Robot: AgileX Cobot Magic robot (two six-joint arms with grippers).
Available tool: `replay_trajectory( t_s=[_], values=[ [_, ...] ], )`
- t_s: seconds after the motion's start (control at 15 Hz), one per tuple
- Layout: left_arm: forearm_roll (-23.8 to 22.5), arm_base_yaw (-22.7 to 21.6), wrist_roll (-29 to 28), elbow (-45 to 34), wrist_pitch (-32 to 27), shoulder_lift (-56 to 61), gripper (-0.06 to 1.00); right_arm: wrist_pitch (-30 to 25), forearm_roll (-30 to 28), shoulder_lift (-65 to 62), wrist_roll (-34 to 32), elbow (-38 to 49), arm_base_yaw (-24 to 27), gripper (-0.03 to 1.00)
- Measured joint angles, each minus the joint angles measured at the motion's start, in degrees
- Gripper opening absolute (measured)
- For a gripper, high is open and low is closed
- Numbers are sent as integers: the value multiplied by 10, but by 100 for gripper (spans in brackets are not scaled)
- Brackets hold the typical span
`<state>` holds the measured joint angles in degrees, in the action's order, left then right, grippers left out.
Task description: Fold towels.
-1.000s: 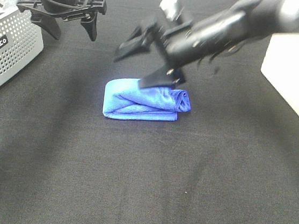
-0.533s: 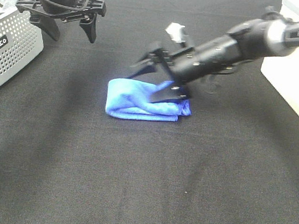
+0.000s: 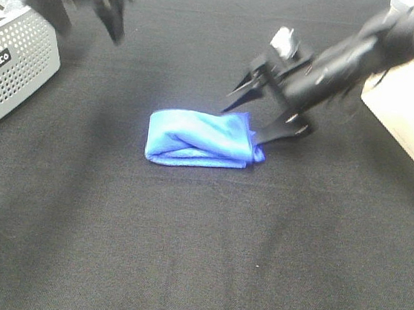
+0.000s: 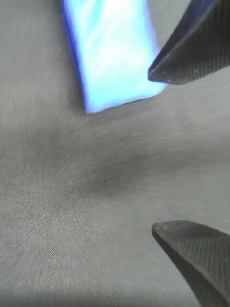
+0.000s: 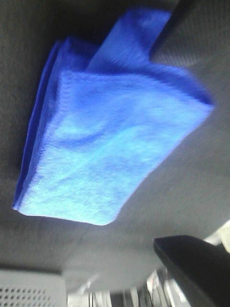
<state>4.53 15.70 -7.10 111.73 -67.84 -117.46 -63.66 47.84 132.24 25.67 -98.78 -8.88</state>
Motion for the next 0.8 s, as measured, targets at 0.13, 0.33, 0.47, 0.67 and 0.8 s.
replay_trajectory(
  t_s=[0.13,0.33,0.47,0.67,0.8],
  values=[
    [0,0,8,0,-12,19,75,0,-28,-29,-18,0,0,89],
    [0,0,24,0,-15,88,75,-14,-113,-140,-74,10,0,89],
    [3,0,25,-6,-16,145,75,-33,-146,-215,-91,34,0,89],
    [7,0,28,-95,-15,265,75,-38,-199,-339,-118,99,0,89],
    [7,0,28,-235,-17,396,75,-41,-257,-468,-151,185,0,89]
  ],
)
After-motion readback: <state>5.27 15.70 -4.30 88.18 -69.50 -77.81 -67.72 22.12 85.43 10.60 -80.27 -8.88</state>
